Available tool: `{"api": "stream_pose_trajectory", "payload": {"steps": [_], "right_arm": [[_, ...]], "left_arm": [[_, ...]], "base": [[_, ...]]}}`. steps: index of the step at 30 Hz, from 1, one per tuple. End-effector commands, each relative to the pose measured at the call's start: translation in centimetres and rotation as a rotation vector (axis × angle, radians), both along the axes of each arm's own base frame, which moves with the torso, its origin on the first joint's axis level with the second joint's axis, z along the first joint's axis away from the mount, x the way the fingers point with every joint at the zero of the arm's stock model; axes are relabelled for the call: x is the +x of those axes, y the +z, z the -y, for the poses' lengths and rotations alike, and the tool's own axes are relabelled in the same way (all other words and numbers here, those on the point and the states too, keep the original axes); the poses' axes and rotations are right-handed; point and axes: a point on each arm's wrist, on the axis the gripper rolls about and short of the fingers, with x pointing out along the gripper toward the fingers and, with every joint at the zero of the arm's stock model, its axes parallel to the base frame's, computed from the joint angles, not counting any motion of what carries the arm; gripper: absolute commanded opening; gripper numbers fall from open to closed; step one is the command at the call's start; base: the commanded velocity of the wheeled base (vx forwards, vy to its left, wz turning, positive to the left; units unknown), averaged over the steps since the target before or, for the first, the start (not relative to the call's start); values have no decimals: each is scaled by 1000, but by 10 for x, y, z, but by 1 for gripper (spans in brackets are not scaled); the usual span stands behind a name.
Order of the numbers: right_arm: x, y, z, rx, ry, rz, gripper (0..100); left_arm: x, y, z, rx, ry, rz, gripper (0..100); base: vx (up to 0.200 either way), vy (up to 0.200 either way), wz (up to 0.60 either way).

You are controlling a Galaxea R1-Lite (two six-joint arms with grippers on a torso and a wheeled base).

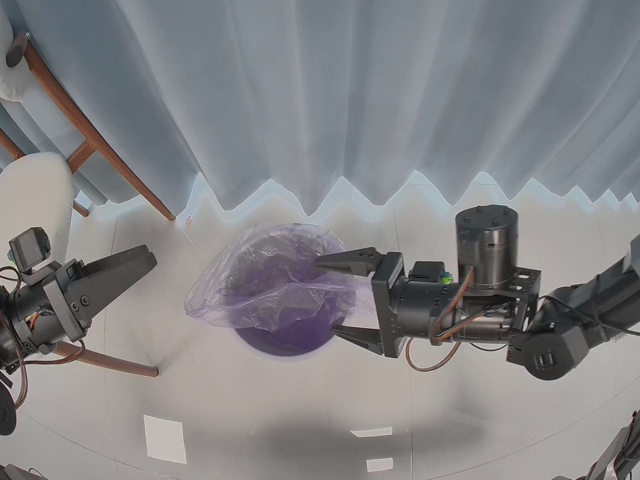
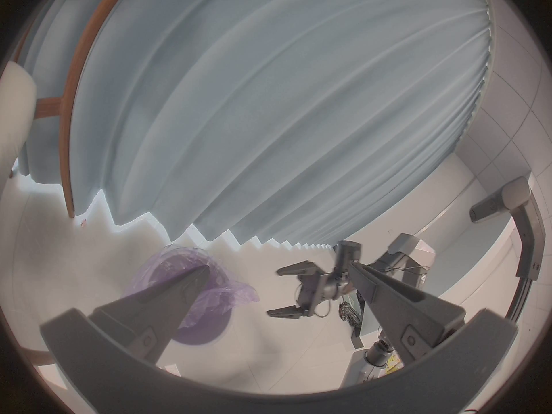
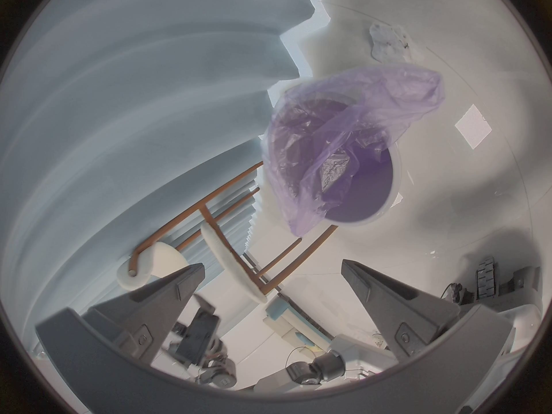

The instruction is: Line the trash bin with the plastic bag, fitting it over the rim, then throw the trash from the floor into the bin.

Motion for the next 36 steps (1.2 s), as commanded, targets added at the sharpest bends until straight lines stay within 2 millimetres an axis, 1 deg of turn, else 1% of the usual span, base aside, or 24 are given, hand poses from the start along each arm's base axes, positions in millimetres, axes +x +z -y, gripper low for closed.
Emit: {"api": "stream_pose_trajectory", "payload": {"steps": [1, 2, 4, 7, 8, 9, 11, 13, 20, 23, 24, 26, 29, 32, 33, 36], "right_arm": [[36, -43, -26, -76, 4, -52, 100], [36, -43, -26, -76, 4, -52, 100], [41, -56, -38, -89, 21, -61, 100], [51, -70, -46, -104, 21, -63, 100], [51, -70, -46, -104, 21, -63, 100], [55, -77, -47, -125, 25, -50, 100], [60, -84, -49, -141, 30, -34, 100], [64, -87, -52, -139, 28, -31, 100], [74, -86, -59, -125, 22, -20, 100], [92, -76, -57, -132, -4, -31, 100], [92, -76, -57, -132, -4, -31, 100], [103, -74, -60, -146, -16, -50, 100], [109, -73, -61, -151, -24, -54, 100], [112, -77, -63, -160, -44, -48, 100], [113, -77, -63, -162, -50, -44, 0], [113, -78, -63, -169, -63, -43, 0]], "left_arm": [[-22, 12, 2, -8, -28, 84, 100], [-22, 12, 2, -8, -28, 84, 100], [-26, 14, 1, -11, -29, 98, 100], [-27, 14, 3, -12, -41, 98, 100], [-27, 14, 3, -12, -41, 98, 100], [-27, 14, 5, -13, -58, 96, 100], [-28, 13, 7, -13, -73, 92, 100], [-28, 12, 7, -13, -75, 89, 100], [-29, 12, 7, -12, -73, 91, 100], [-29, 12, 7, -12, -74, 93, 100], [-29, 12, 7, -12, -74, 93, 100], [-29, 11, 7, -11, -74, 91, 100], [-30, 9, 8, -10, -80, 83, 100], [-30, 9, 8, -9, -83, 80, 100], [-30, 9, 8, -9, -83, 82, 100], [-30, 9, 9, -10, -88, 82, 100]], "base": [[0, 0, 0], [0, 0, 0], [0, 0, 0], [0, 0, 0], [0, 0, 0], [0, 0, 0], [0, 0, 0], [0, 0, 0], [0, 0, 0], [0, 0, 0], [0, 0, 0], [0, 0, 0], [0, 0, 0], [0, 0, 0], [0, 0, 0], [0, 0, 0]]}}
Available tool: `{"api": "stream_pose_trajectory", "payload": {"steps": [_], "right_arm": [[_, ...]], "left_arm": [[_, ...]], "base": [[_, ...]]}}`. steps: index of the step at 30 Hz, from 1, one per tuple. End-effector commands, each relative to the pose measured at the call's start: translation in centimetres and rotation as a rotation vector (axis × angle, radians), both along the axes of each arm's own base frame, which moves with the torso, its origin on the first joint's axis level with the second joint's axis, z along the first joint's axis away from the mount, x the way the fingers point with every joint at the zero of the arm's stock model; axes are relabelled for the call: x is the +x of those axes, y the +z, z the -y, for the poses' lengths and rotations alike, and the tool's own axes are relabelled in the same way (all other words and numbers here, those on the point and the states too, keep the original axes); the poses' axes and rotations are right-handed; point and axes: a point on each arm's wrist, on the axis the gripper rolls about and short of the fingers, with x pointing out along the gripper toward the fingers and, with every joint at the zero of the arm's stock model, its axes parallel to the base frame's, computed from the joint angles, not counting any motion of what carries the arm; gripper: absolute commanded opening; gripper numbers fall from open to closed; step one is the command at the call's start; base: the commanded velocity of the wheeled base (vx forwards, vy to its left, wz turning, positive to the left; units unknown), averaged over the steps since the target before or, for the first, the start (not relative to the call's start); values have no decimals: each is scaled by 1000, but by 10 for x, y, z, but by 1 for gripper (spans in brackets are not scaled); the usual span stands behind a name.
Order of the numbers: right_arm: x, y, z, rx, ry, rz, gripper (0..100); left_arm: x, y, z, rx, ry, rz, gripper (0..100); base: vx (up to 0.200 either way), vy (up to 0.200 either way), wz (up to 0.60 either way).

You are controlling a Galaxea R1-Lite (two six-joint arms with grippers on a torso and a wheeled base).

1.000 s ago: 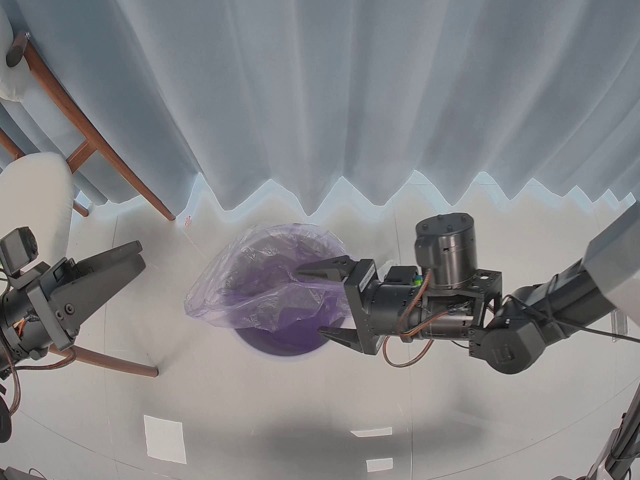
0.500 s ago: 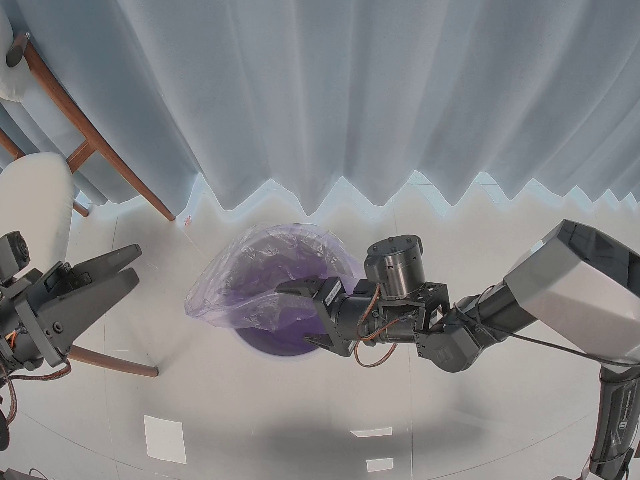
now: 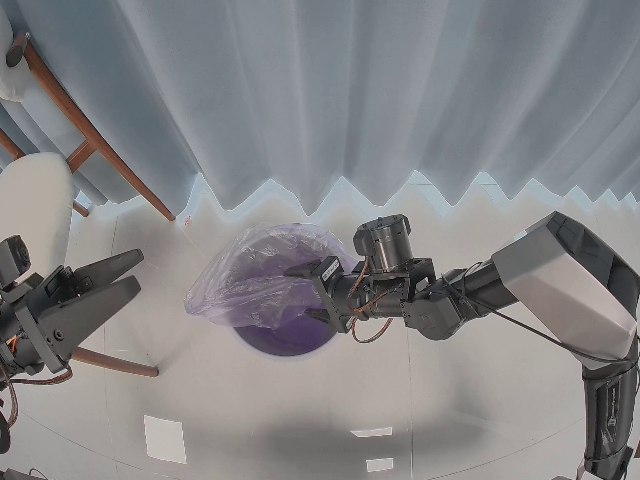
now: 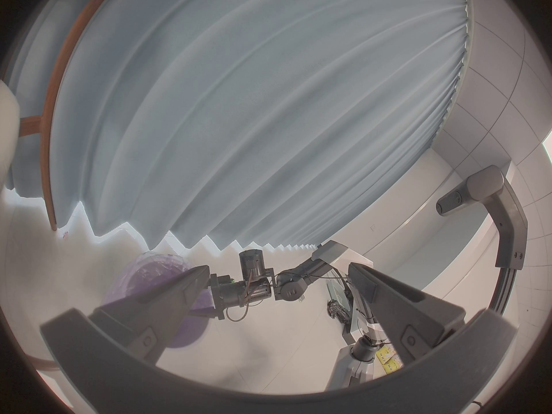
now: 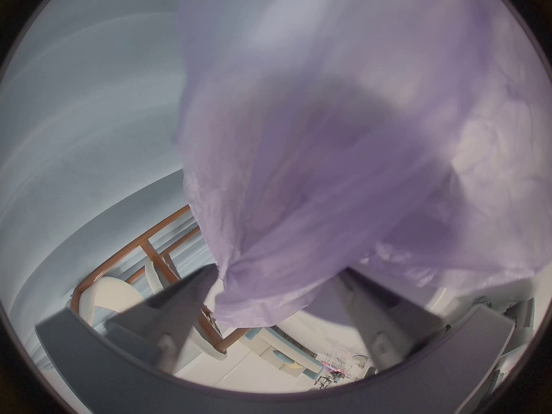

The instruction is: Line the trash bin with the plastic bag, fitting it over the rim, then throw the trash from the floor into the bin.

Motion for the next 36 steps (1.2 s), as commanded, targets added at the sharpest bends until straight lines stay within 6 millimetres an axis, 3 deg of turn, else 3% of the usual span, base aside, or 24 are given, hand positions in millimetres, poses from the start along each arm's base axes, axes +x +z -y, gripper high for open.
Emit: {"api": "stream_pose_trajectory", "payload": {"steps": [1, 4, 7, 9, 10, 12, 15, 20, 26, 33, 36], "right_arm": [[3, -6, -1, -7, -4, -6, 0], [-3, -2, -2, -16, -10, 2, 0], [-24, -2, -8, -74, -9, 35, 0], [-38, -10, -13, -133, 10, 58, 0], [-61, -27, -17, -260, 36, 127, 0], [-85, -45, -21, -358, 58, 224, 0], [-108, -62, -20, -378, 95, 356, 0], [-120, -65, -11, -336, 112, 496, 0], [-124, -61, -7, -299, 99, 547, 0], [-148, -79, -1, -353, 174, 546, 0], [-161, -95, -2, -368, 207, 606, 0]], "left_arm": [[0, -1, 1, 0, -4, -3, 100], [1, -2, 1, 2, -4, -11, 100], [3, -6, 2, 9, -10, -42, 100], [3, -8, 2, 13, -11, -55, 100], [6, -12, 2, 21, -9, -88, 100], [8, -15, 3, 29, -9, -126, 100], [9, -20, 4, 40, -15, -178, 100], [8, -23, 8, 52, -43, -221, 100], [10, -28, 10, 58, -49, -244, 100], [26, -46, 13, 96, -42, -330, 100], [40, -65, 15, 132, -33, -408, 100]], "base": [[0, 0, 0], [0, 0, 0], [0, 0, 0], [0, 0, 0], [0, 0, 0], [0, 0, 0], [0, 0, 0], [0, 0, 0], [0, 0, 0], [0, 0, 0], [0, 0, 0]]}}
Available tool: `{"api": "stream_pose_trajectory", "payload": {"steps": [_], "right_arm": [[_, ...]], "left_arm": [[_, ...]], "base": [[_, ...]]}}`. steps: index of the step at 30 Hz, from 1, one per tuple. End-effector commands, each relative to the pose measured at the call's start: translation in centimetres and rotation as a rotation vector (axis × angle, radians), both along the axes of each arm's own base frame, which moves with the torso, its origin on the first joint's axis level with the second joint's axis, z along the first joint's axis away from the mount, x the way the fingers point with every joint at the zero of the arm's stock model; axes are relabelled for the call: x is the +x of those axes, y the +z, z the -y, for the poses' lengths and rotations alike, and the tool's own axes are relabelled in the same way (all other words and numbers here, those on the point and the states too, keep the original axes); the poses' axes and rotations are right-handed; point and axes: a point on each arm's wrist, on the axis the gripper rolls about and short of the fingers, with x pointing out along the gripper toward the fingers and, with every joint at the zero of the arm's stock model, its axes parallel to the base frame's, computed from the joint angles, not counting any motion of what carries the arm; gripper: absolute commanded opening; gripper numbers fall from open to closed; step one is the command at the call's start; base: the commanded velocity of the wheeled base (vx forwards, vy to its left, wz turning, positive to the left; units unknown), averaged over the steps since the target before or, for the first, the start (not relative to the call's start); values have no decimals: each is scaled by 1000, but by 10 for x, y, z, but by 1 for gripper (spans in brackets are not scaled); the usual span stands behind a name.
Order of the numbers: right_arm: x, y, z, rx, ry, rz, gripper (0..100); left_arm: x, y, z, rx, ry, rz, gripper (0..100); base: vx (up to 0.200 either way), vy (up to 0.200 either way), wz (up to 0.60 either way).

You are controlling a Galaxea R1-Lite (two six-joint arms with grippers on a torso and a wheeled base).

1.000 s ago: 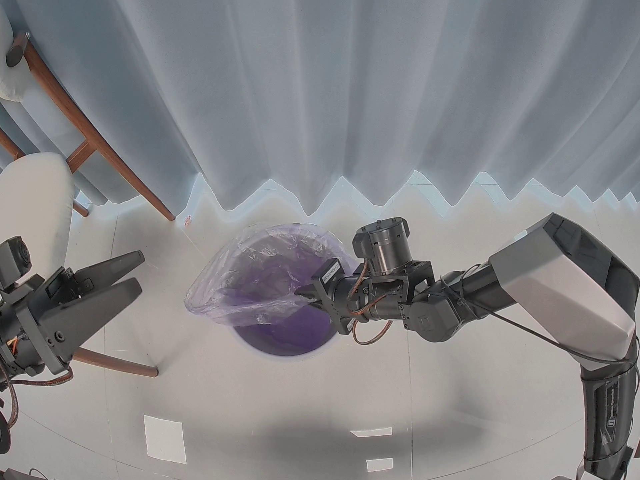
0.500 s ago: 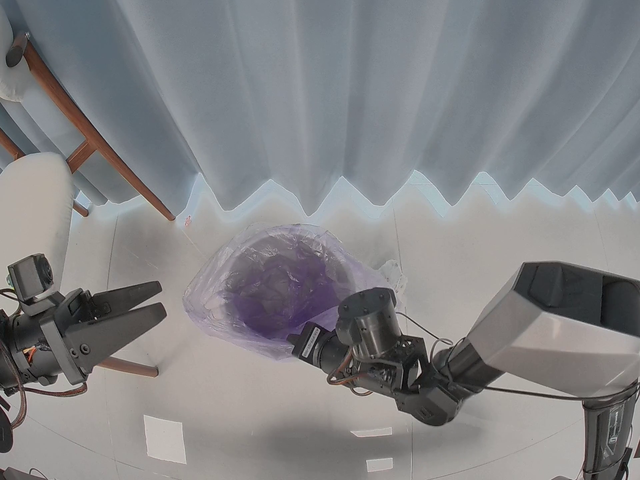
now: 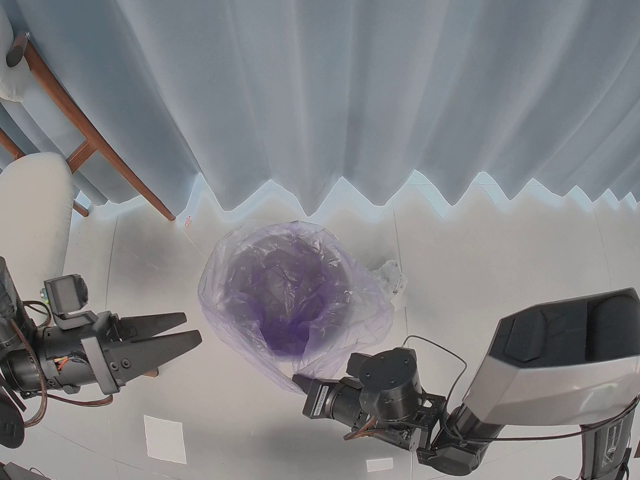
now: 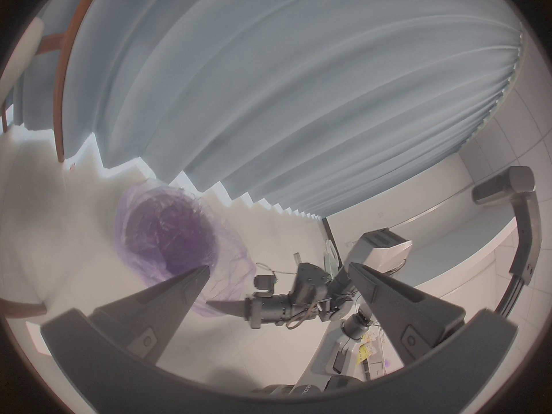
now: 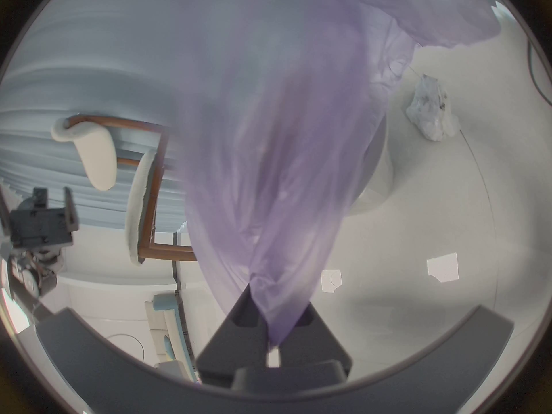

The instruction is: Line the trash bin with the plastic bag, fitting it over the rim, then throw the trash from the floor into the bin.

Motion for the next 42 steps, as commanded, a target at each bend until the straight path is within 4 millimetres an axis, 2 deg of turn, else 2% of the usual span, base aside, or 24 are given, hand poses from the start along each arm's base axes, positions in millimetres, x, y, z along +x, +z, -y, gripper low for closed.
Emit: {"api": "stream_pose_trajectory", "payload": {"steps": [1, 4, 8, 10, 11, 16, 17, 22, 27, 30, 31, 35, 38, 42], "right_arm": [[-19, -26, 1, -68, 41, 14, 0], [-19, -52, -1, -139, 26, 48, 0], [-22, -72, 0, -164, 31, 45, 0], [-22, -72, 0, -164, 31, 45, 0], [-22, -73, 0, -154, 30, 50, 0], [-19, -73, 1, -154, 24, 49, 0], [-20, -73, 1, -155, 24, 48, 100], [-19, -68, 1, -118, 11, 44, 100], [-23, -42, 4, 0, 8, 50, 100], [-35, -20, 24, 45, 91, 38, 100], [-36, -9, 36, 54, 100, 31, 100], [-25, 18, 66, 113, 115, 24, 100], [-14, 25, 71, 143, 86, 41, 100], [-3, 25, 78, 139, 17, 58, 100]], "left_arm": [[19, -26, 4, 45, 6, -122, 100], [25, -35, 5, 57, 6, -171, 100], [34, -47, 6, 71, 13, -231, 100], [35, -47, 6, 71, 13, -231, 100], [44, -56, 5, 79, 29, -278, 100], [53, -64, 4, 87, 43, -315, 100], [54, -65, 4, 88, 46, -320, 100], [58, -71, 4, 93, 50, -346, 100], [62, -74, 1, 93, 65, -360, 100], [68, -76, -2, 91, 85, -365, 100], [69, -76, -4, 91, 95, -367, 100], [71, -75, -5, 89, 103, -359, 100], [72, -75, -6, 89, 109, -363, 100], [80, -79, -14, 85, 145, -374, 100]], "base": [[0, 0, 0], [0, 0, 0], [0, 0, 0], [0, 0, 0], [0, 0, 0], [0, 0, 0], [0, 0, 0], [0, 0, 0], [0, 0, 0], [0, 0, 0], [0, 0, 0], [0, 0, 0], [0, 0, 0], [0, 0, 0]]}}
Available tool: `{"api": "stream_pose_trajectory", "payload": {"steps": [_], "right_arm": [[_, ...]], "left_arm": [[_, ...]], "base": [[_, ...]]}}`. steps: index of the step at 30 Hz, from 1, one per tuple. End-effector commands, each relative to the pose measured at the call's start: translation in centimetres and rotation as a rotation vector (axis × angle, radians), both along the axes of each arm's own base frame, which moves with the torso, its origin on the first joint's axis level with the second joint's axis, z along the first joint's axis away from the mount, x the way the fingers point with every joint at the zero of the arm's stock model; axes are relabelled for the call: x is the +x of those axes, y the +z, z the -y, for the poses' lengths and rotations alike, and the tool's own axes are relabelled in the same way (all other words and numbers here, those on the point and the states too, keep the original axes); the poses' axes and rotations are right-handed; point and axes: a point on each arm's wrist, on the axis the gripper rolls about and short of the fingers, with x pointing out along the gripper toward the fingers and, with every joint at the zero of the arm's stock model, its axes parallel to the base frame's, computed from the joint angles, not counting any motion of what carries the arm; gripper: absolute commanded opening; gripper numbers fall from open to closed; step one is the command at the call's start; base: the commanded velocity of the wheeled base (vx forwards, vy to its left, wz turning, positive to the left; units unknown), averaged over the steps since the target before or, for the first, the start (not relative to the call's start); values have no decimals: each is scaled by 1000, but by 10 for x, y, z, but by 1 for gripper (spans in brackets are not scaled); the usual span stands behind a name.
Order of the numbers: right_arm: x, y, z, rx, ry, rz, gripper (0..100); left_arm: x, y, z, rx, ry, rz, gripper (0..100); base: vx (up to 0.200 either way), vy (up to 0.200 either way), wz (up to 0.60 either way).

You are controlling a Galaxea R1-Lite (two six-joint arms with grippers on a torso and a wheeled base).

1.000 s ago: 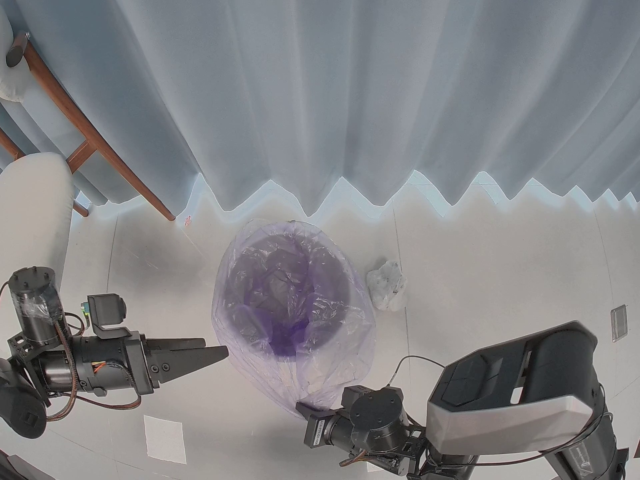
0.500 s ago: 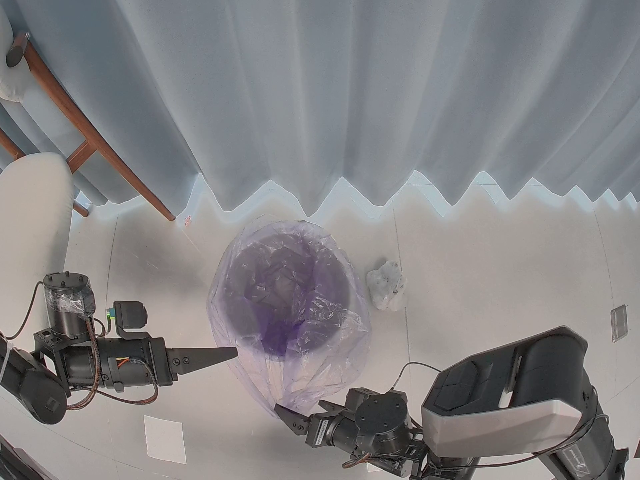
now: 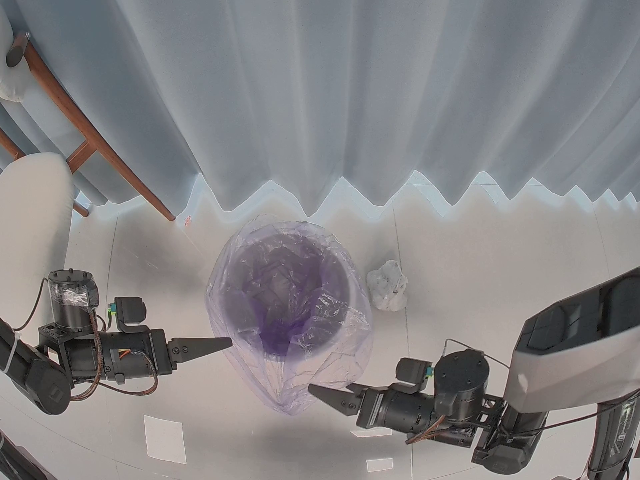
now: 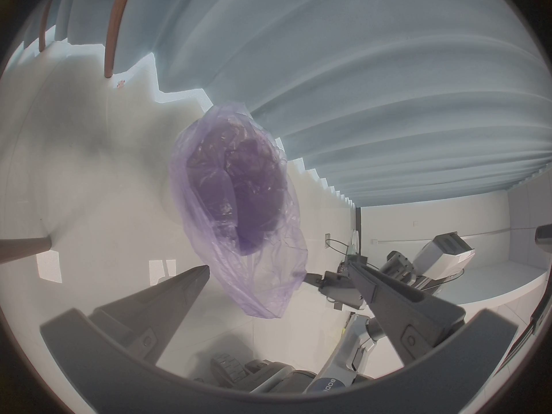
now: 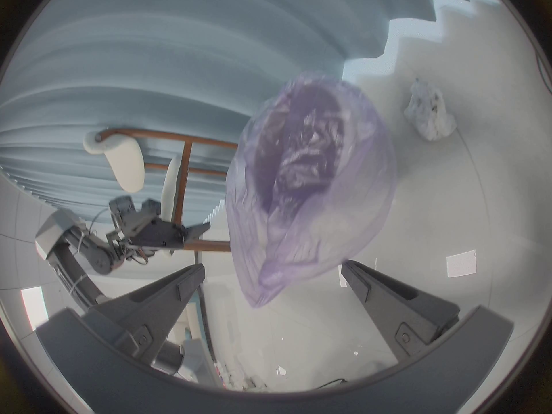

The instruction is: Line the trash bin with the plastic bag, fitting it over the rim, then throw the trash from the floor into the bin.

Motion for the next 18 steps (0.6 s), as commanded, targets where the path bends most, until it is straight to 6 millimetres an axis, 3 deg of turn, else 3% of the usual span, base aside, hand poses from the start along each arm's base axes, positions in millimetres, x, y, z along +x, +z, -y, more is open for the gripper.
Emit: {"api": "stream_pose_trajectory", "payload": {"steps": [1, 5, 13, 18], "right_arm": [[21, 20, 22, 54, -117, 51, 100], [35, 16, 29, 78, -176, 17, 100], [35, 6, 27, 117, -203, -85, 100], [35, 0, 27, 106, -205, -101, 100]], "left_arm": [[15, -5, -11, 2, 54, -16, 100], [23, -12, -14, 4, 72, -38, 100], [40, -38, -13, 77, 173, -109, 100], [49, -43, -13, 64, 185, -134, 100]], "base": [[0, 0, 0], [0, 0, 0], [0, 0, 0], [0, 0, 0]]}}
